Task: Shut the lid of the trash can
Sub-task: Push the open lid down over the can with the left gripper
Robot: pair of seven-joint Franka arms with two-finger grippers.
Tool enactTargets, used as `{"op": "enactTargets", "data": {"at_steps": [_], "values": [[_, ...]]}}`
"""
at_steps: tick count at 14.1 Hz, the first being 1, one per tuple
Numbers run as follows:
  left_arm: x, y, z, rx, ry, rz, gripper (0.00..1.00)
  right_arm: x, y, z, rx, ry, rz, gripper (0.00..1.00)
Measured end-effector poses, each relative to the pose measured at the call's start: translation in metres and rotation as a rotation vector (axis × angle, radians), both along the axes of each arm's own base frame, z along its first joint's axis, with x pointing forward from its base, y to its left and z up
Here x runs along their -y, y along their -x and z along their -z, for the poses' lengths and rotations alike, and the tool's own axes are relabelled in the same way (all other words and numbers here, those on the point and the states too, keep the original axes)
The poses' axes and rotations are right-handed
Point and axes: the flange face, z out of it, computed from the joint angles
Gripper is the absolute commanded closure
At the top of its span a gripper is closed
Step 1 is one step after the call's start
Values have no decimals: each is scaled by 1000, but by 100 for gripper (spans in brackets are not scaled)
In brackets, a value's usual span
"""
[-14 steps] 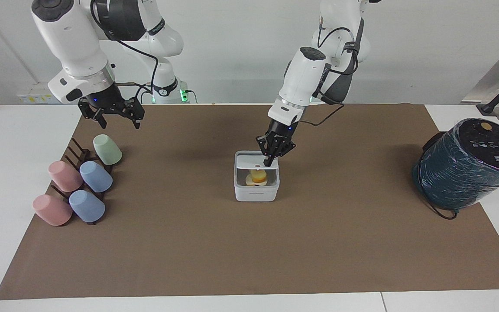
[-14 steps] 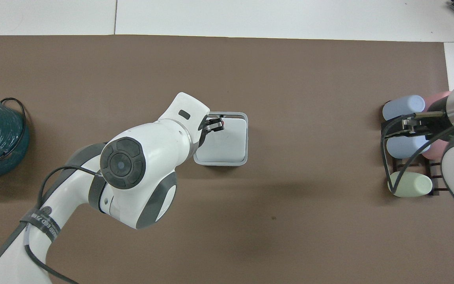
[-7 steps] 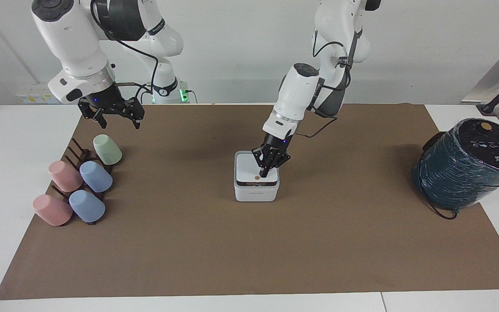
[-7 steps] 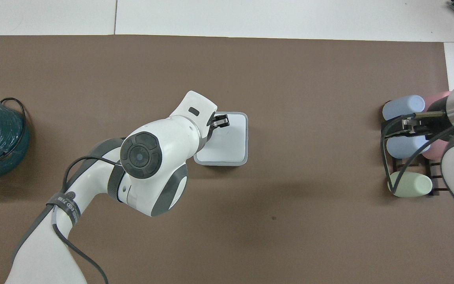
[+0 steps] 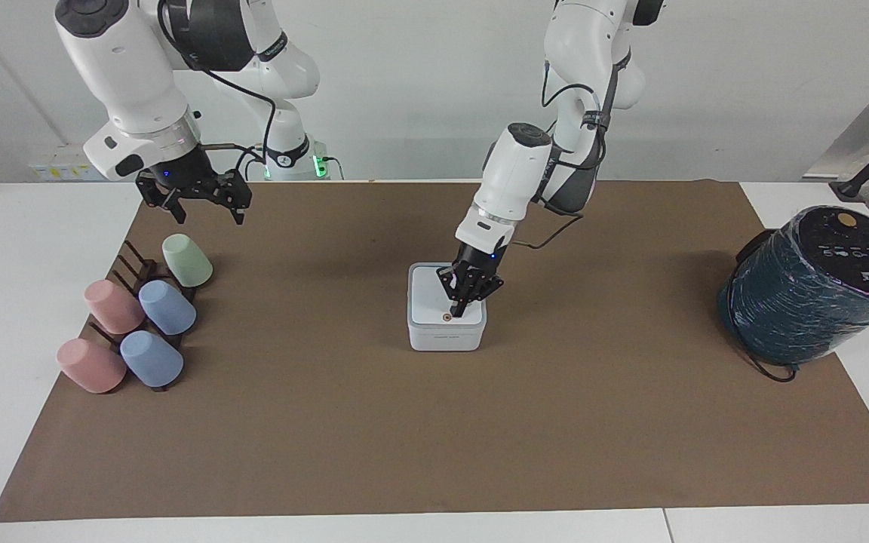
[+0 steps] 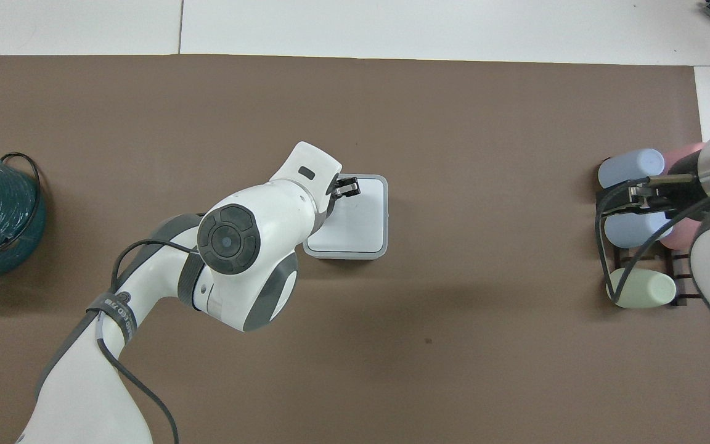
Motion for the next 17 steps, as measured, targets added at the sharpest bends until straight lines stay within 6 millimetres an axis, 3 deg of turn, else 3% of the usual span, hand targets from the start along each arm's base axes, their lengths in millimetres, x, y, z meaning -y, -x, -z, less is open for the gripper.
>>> {"op": "enactTargets", "data": {"at_steps": [6, 10, 12, 14, 17], "values": [[4, -4, 7, 32, 19, -3, 90, 0, 0, 0, 0, 0, 0, 0], [9, -14, -1, -21, -8, 3, 90, 0, 0, 0, 0, 0, 0, 0], [3, -28, -21, -100, -49, -1, 90, 0, 0, 0, 0, 0, 0, 0], [-8, -43, -54, -153, -73, -10, 88, 0, 0, 0, 0, 0, 0, 0], [-29, -52, -90, -208, -98, -28, 85, 0, 0, 0, 0, 0, 0, 0]]}}
